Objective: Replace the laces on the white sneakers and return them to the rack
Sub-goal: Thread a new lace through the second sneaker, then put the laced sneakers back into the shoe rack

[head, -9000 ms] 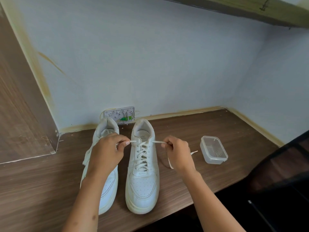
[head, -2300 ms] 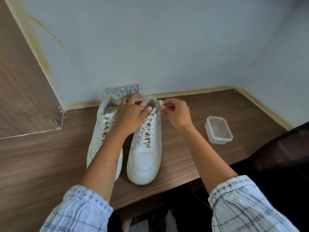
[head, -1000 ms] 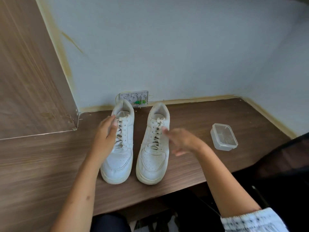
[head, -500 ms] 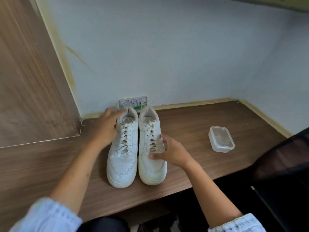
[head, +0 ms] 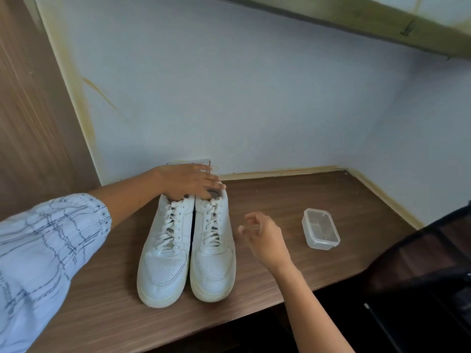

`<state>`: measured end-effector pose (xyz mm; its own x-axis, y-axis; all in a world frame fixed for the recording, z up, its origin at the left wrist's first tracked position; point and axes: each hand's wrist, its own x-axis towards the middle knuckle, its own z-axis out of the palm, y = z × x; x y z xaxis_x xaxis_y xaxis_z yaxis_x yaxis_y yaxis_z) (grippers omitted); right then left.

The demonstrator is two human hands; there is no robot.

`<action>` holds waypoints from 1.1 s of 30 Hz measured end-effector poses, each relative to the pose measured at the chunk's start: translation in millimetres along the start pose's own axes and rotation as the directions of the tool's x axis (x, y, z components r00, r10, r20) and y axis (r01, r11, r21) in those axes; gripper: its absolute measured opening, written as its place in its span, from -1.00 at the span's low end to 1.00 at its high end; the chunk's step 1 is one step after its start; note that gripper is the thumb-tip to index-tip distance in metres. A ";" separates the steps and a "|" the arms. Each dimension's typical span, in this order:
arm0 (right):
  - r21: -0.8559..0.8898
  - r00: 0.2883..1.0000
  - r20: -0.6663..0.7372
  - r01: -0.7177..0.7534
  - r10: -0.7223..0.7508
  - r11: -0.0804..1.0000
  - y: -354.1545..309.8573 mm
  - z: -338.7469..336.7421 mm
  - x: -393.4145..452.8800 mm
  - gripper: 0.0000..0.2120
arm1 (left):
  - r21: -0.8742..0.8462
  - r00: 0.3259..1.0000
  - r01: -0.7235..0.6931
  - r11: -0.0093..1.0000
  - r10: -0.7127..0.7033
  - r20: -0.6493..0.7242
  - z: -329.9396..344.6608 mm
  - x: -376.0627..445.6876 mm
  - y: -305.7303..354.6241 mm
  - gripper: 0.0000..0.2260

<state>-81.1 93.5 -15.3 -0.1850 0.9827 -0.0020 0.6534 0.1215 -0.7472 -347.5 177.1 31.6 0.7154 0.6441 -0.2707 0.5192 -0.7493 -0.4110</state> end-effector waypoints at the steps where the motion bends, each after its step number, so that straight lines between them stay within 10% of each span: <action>1: 0.002 1.000 -0.003 0.004 -0.004 1.000 0.1 -0.6 -0.1 -0.69 | 0.007 0.997 -0.027 1.000 0.027 -0.079 6.7 -1.8 0.4 -0.32; 4: 0.023 1.000 -0.025 0.000 0.000 1.000 1.0 -6.2 -0.7 -0.72 | 0.149 0.955 -0.011 0.989 0.055 -0.292 16.1 -6.7 3.9 -0.37; 9: 0.072 0.994 -0.107 0.003 0.004 0.997 2.3 -20.1 -7.1 -0.76 | 0.171 0.968 0.251 0.953 -0.251 -0.025 -1.0 -27.1 36.6 -0.50; 13: 0.079 0.987 -0.163 0.002 0.011 0.997 -5.7 -23.6 -19.5 -0.79 | -0.013 0.758 0.641 0.767 -0.630 0.169 -20.0 -36.3 89.0 -0.61; 18: 0.017 0.993 0.102 -0.063 0.061 0.998 -22.3 -15.0 -50.4 -0.72 | -0.390 0.410 0.889 0.240 -0.797 0.444 -37.6 -22.4 152.4 -0.33; 22: 0.160 0.938 0.338 -0.144 0.083 0.977 -26.8 -3.6 -72.8 -0.42 | -0.563 0.385 0.826 0.025 -0.755 0.531 -38.9 -11.9 177.8 -0.28; 27: 0.366 0.926 0.375 -0.197 0.050 0.910 -22.6 0.2 -70.5 -0.25 | -0.835 0.426 0.550 0.017 -0.866 0.263 -24.8 -30.1 196.9 -0.51; 33: 0.247 0.963 0.257 0.016 -0.081 0.969 -7.1 21.5 -71.0 0.02 | -0.999 0.232 0.024 -0.030 -0.972 0.034 4.1 -52.1 229.5 -0.53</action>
<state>-88.3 19.8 -24.2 -0.4201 0.9005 -0.1120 0.4490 0.0990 -0.8880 -267.5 -27.8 -52.2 -0.3546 0.8833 0.3067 0.4688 -0.1158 0.8757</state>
